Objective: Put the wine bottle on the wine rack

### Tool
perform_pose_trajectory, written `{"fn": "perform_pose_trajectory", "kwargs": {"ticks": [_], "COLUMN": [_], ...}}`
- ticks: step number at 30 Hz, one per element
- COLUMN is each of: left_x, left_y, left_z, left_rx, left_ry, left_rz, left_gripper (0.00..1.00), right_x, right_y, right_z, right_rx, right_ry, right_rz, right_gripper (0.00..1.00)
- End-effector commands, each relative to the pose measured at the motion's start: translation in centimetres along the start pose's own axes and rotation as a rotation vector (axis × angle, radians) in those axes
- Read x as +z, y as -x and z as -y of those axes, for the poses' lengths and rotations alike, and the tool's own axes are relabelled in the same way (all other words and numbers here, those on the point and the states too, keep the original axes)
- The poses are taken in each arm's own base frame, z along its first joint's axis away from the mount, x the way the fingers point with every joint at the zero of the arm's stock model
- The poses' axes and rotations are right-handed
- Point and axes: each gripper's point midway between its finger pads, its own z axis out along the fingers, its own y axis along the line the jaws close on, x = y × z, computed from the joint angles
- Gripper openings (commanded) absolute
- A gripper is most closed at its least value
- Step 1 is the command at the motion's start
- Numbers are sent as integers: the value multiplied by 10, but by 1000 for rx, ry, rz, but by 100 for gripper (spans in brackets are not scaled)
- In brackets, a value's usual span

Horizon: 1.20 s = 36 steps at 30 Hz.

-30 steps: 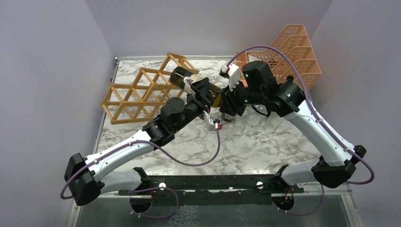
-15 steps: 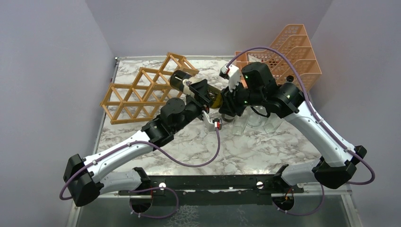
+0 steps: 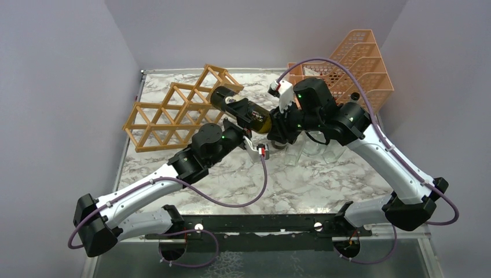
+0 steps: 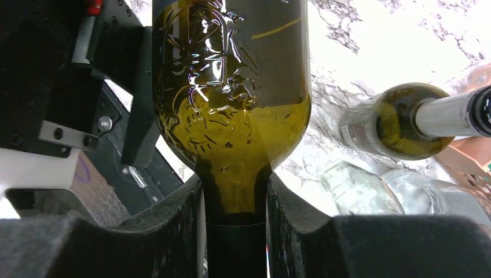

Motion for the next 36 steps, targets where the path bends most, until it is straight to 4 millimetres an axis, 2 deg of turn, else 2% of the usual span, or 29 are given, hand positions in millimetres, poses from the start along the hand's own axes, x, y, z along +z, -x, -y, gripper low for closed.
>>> {"fn": "perform_pose_trajectory", "kwargs": {"ticks": [1, 5, 9, 11, 16, 20, 25, 32, 34, 36], "left_x": [-19, -31, -50, -63, -110, -132, -138, -131, -131, -135], "left_y": [-4, -8, -10, -9, -7, -6, -10, -20, -30, -48], "left_z": [-23, -12, -11, -24, -82, -96, -90, -81, -79, -76], "left_rx": [-77, -144, -282, -425, -920, -1197, -1338, -1377, -1383, -1421], "left_ry": [70, 26, 33, 102, 398, 479, 503, 498, 534, 619], "left_rz": [-35, -48, -57, -44, 58, 106, 95, -4, -67, -181], "left_gripper": [99, 99, 99, 99, 99, 99, 99, 99, 99, 99], "right_x": [-6, -4, 8, 19, 49, 74, 107, 137, 146, 153], "right_y": [31, 34, 36, 34, 23, 14, -8, -38, -41, -39], "right_z": [18, 24, 26, 26, 16, -2, -13, -14, -13, -16], "right_rx": [12, 29, 45, 58, 84, 79, 98, 161, 171, 177], "right_ry": [-102, -133, -138, -129, -100, -113, -140, -165, -167, -150], "right_rz": [137, 160, 175, 174, 170, 162, 112, 83, 86, 108], "right_gripper": [1, 1, 1, 1, 1, 1, 1, 1, 1, 1]}}
